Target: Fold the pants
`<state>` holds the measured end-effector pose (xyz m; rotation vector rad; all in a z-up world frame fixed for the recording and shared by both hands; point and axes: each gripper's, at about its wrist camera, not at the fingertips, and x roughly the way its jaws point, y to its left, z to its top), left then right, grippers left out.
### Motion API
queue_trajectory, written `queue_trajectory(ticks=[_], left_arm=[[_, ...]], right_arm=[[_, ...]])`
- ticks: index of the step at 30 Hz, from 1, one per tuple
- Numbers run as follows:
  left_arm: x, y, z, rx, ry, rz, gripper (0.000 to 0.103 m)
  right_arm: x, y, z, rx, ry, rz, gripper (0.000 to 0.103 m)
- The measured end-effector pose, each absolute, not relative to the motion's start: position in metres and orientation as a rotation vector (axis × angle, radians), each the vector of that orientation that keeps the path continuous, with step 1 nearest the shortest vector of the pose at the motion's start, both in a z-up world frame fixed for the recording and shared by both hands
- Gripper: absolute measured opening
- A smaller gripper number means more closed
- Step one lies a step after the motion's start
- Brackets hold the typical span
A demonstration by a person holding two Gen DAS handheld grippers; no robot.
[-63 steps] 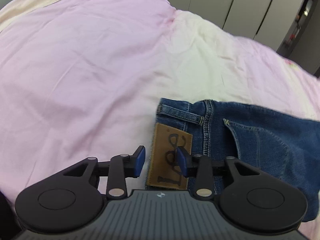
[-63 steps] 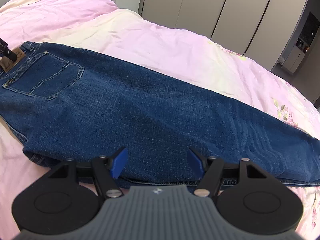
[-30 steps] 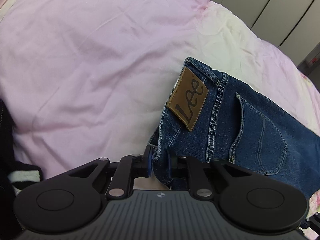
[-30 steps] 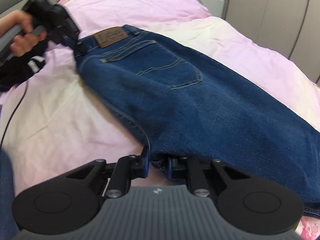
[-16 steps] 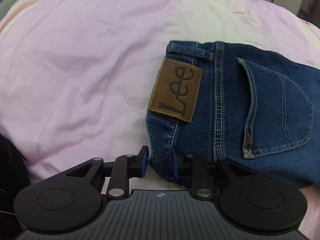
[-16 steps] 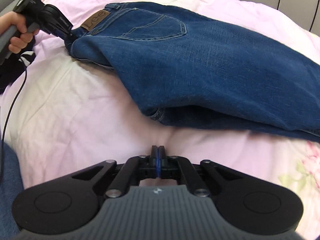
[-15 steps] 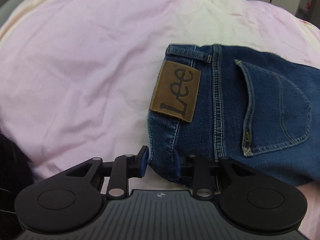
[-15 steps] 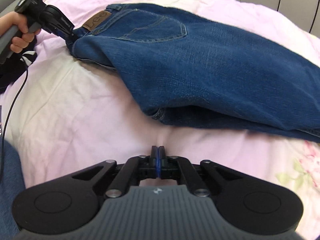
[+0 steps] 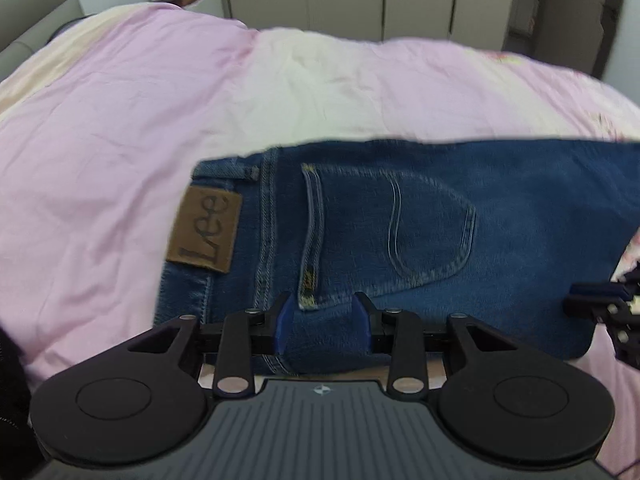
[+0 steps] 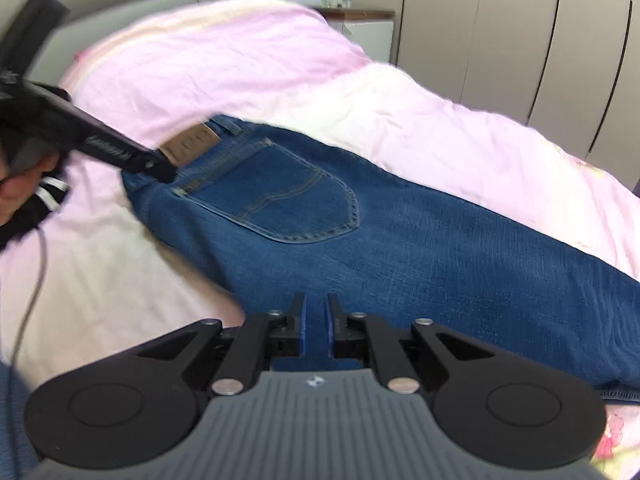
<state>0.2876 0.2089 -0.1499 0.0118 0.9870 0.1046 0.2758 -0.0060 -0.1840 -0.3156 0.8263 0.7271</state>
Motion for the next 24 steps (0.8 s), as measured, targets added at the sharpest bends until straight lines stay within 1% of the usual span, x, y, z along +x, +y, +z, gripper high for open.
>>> queue_trajectory(ticks=[1,2,5,8,10,12,13,15,17,18,19,20,21,22,23,24], left_arm=[[0.288,0.209,-0.160,0.026,1.016,0.091,0.037],[0.290,0.210,-0.171,0.053,1.036,0.086,0.037],[0.283,0.216,-0.189,0.081,1.072,0.040,0.037],[0.281,0.214,-0.204,0.188,1.120,-0.006,0.038],[0.278,0.212,-0.225,0.306,1.212,0.036,0.033],[0.272,0.220,-0.221,0.252,1.186,0.050,0.031],[0.272,0.222,-0.214,0.212,1.182,0.062,0.028],[0.267,0.218,-0.198,0.189,1.143,0.040,0.027],[0.262,0.204,-0.178,0.203,1.087,0.024,0.027],[0.259,0.196,-0.168,0.205,1.057,0.010,0.029],[0.258,0.187,-0.160,0.207,1.032,-0.006,0.033],[0.255,0.173,-0.151,0.212,1.003,-0.036,0.036],[0.252,0.160,-0.143,0.221,0.979,-0.068,0.042],[0.252,0.148,-0.138,0.231,0.964,-0.099,0.046],[0.251,0.129,-0.134,0.251,0.951,-0.136,0.046],[0.252,0.113,-0.132,0.273,0.939,-0.170,0.049]], right_arm=[[0.284,-0.006,-0.195,-0.315,0.877,0.719,0.005],[0.291,-0.007,-0.208,-0.328,0.912,0.704,0.007],[0.300,-0.016,-0.248,-0.417,0.994,0.659,0.004],[0.301,-0.022,-0.255,-0.395,0.989,0.674,0.004],[0.302,-0.019,-0.257,-0.409,0.987,0.674,0.003],[0.304,-0.020,-0.257,-0.403,0.986,0.671,0.004],[0.305,-0.021,-0.255,-0.392,0.989,0.668,0.004],[0.301,-0.029,-0.249,-0.371,0.983,0.671,0.004],[0.298,-0.040,-0.238,-0.329,0.976,0.673,0.011],[0.295,-0.049,-0.232,-0.299,0.970,0.666,0.020],[0.293,-0.059,-0.226,-0.272,0.964,0.655,0.022],[0.287,-0.071,-0.221,-0.253,0.958,0.641,0.022],[0.284,-0.085,-0.215,-0.240,0.955,0.621,0.023],[0.282,-0.099,-0.211,-0.232,0.952,0.603,0.024],[0.281,-0.115,-0.206,-0.226,0.954,0.579,0.024],[0.280,-0.132,-0.203,-0.222,0.959,0.556,0.024]])
